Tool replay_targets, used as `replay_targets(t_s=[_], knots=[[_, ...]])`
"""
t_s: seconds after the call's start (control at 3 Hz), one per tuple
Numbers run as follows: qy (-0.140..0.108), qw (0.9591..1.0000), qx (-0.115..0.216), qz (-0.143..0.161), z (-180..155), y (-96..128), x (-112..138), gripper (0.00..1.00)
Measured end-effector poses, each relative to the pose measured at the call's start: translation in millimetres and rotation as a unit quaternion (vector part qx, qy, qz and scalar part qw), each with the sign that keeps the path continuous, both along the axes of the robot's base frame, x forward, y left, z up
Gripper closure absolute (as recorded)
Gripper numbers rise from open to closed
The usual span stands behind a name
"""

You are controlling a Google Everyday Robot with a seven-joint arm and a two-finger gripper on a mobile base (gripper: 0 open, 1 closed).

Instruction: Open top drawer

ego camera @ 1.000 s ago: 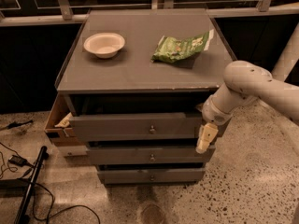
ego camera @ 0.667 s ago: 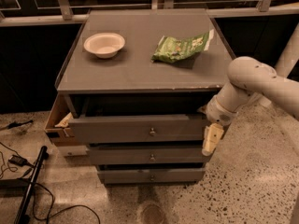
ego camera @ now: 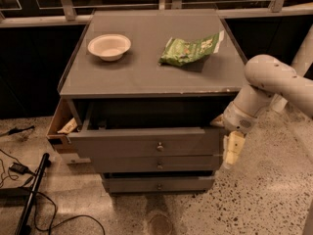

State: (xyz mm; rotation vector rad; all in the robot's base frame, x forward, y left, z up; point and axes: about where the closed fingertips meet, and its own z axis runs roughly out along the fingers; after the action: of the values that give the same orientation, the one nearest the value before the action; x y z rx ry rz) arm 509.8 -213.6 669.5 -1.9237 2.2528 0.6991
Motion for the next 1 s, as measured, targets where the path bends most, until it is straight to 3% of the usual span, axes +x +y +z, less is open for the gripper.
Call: replay_targets(t_s=[0.33, 0.67, 1.0], knots=[[0.012, 0.9999, 0.003, 0.007, 3, -1, -6, 0.0], [0.057, 0.9973, 0.014, 0.046, 18, -7, -30, 0.0], [0.083, 0.9945, 0.015, 0.061, 22, -9, -45, 0.0]])
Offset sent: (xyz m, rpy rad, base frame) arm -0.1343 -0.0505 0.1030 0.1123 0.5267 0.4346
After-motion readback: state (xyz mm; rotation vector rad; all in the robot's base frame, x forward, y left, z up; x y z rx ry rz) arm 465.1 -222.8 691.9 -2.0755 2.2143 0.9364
